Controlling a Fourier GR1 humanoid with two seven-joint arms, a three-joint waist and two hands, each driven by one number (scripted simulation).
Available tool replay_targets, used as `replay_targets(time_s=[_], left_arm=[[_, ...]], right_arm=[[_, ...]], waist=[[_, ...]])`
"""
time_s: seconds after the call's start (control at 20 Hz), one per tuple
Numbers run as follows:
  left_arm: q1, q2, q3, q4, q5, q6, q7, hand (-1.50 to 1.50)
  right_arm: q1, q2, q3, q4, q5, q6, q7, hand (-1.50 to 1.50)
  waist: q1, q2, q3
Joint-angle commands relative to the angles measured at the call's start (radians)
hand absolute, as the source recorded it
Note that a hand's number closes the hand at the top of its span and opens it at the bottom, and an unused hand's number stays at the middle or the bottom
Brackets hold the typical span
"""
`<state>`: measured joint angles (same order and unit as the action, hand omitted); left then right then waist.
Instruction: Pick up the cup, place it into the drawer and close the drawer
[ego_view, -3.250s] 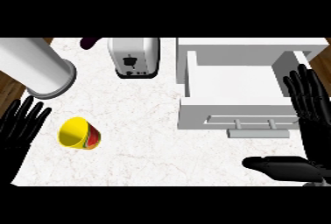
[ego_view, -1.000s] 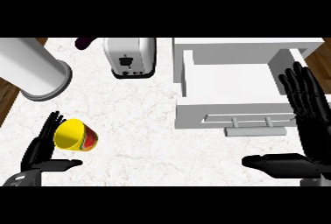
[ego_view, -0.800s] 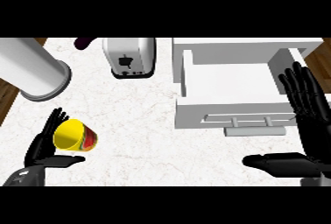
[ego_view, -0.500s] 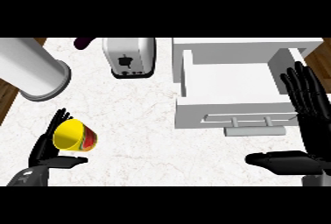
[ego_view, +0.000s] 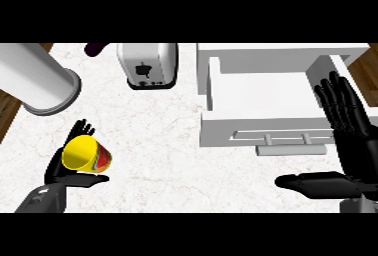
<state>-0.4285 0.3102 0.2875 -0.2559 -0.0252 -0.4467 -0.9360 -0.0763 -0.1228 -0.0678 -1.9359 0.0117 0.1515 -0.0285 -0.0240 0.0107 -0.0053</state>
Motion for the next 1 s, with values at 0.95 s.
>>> replay_targets(time_s=[0.95], left_arm=[[0.039, -0.108, 0.107, -0.087, 0.168, -0.026, -0.213, 1.5]], right_arm=[[0.009, -0.059, -0.073, 0.013, -0.057, 0.053, -0.004, -1.5]], waist=[[0.007, -0.006, 0.003]])
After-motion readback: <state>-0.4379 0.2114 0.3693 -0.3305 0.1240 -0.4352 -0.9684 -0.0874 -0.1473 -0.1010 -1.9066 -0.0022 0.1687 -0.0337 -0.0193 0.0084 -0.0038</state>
